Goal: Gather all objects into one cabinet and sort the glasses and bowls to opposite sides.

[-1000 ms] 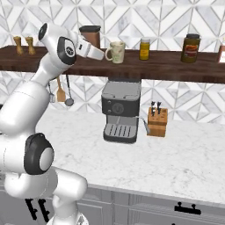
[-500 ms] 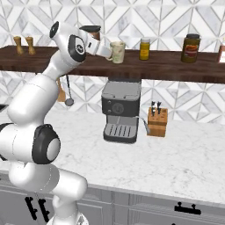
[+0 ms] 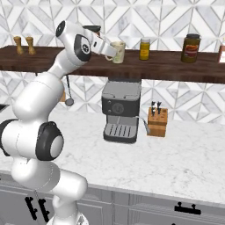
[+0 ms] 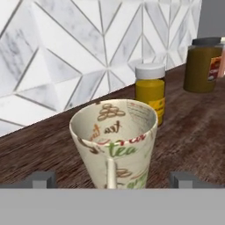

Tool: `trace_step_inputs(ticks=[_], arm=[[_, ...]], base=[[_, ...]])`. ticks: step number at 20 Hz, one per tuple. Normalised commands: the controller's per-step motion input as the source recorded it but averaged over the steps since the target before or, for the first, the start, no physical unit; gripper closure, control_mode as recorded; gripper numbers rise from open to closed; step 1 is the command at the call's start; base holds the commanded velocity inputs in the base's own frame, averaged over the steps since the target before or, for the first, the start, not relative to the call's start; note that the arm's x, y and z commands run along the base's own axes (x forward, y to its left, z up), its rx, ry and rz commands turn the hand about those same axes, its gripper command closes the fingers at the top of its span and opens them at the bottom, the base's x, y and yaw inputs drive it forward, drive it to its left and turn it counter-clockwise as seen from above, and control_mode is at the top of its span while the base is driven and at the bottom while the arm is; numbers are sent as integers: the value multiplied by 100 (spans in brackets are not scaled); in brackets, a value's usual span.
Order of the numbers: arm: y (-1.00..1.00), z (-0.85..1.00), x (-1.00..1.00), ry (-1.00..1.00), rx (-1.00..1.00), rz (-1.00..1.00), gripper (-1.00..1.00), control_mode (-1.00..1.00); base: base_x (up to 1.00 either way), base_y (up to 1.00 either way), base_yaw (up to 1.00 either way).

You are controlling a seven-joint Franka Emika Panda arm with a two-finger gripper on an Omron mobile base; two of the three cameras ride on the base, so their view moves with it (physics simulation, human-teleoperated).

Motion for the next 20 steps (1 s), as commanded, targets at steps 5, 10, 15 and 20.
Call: trace_step_inputs(ticks=[5,10,15,20], arm=[[0,-9,0,0,0,0,-100,-100],[0,-8,2,0,0,0,-100,-100],[0,0,6,0,0,0,100,-100],[0,0,2,0,0,0,100,-100]], base=[[0,0,0],[0,0,0],[0,0,0],[0,0,0]])
